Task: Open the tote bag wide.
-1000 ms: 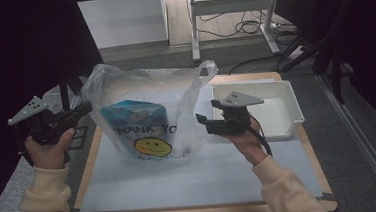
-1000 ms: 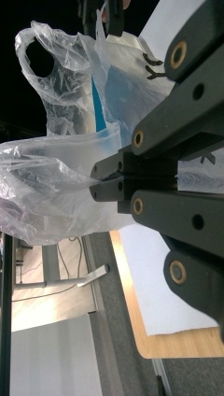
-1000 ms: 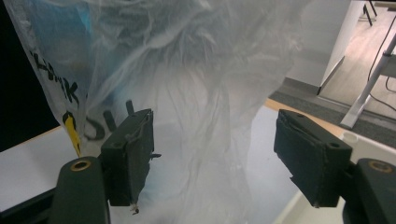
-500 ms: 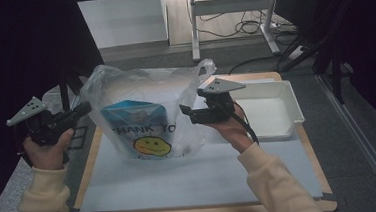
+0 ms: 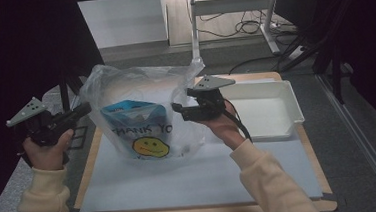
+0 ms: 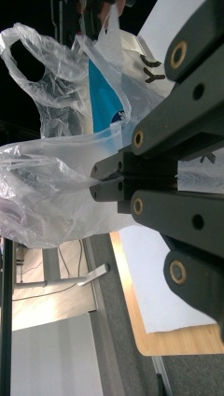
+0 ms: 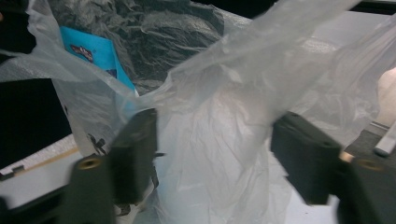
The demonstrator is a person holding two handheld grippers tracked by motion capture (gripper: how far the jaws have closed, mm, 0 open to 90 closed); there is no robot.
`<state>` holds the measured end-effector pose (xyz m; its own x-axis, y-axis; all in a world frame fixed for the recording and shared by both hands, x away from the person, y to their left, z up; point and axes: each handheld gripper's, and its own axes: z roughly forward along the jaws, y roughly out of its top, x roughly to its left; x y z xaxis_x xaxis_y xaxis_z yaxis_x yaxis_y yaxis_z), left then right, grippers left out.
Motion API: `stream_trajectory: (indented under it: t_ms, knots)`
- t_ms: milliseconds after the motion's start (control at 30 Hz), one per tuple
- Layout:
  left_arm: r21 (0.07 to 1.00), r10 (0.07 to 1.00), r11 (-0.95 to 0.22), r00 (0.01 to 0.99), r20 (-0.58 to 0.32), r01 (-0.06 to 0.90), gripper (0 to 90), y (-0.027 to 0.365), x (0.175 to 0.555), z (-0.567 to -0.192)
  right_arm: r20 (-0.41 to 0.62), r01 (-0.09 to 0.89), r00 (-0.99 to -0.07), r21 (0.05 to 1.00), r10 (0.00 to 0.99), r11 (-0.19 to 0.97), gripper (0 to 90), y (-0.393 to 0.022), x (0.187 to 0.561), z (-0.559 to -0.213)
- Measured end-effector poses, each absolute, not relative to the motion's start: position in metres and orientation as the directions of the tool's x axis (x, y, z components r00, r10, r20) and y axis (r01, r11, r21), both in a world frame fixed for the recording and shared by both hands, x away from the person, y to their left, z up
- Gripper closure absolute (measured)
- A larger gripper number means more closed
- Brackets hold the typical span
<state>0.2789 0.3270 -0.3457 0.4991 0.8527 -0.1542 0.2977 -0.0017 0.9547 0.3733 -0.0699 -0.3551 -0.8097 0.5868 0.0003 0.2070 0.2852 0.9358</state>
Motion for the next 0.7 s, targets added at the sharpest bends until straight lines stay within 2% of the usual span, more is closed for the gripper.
stream_trajectory:
  t_ms: [33, 67, 100, 200, 233, 267, 400, 700]
  knots:
    - [0.955, 0.853, -0.002, 0.5, -0.154, 0.297, 90.0, 0.3269, 0.2788, -0.3457, 0.0, 0.205, -0.814, 0.936, 0.581, 0.288, 43.5, -0.0691, 0.3739, -0.3546]
    - [0.955, 0.852, -0.003, 0.5, -0.153, 0.297, 90.0, 0.3268, 0.2787, -0.3457, 0.0, 0.205, -0.814, 0.936, 0.581, 0.288, 43.5, -0.0691, 0.3739, -0.3546]
    - [0.955, 0.852, -0.003, 0.5, -0.153, 0.297, 90.0, 0.3267, 0.2787, -0.3458, 0.001, 0.205, -0.817, 0.935, 0.576, 0.29, 47.5, -0.0689, 0.3745, -0.3544]
    - [0.955, 0.853, -0.001, 0.499, -0.154, 0.297, 90.0, 0.3271, 0.2787, -0.3465, -0.004, 0.195, -0.82, 0.938, 0.573, 0.286, 63.6, -0.0684, 0.3742, -0.3534]
    - [0.955, 0.853, 0.0, 0.499, -0.155, 0.296, 90.0, 0.3273, 0.2787, -0.3467, -0.001, 0.196, -0.824, 0.938, 0.566, 0.287, 71.4, -0.0682, 0.3749, -0.3528]
    - [0.955, 0.853, 0.002, 0.498, -0.156, 0.296, 90.0, 0.3275, 0.2785, -0.3469, -0.001, 0.196, -0.824, 0.938, 0.566, 0.287, 71.4, -0.0682, 0.3749, -0.3528]
    - [0.957, 0.855, 0.005, 0.495, -0.155, 0.291, 90.0, 0.3289, 0.2767, -0.3477, -0.007, 0.184, -0.834, 0.939, 0.552, 0.291, 86.7, -0.0682, 0.3752, -0.3525]
    - [0.958, 0.857, 0.015, 0.49, -0.161, 0.287, 90.0, 0.3335, 0.2726, -0.3501, -0.044, 0.134, -0.844, 0.948, 0.534, 0.29, 88.9, -0.0697, 0.3663, -0.35]
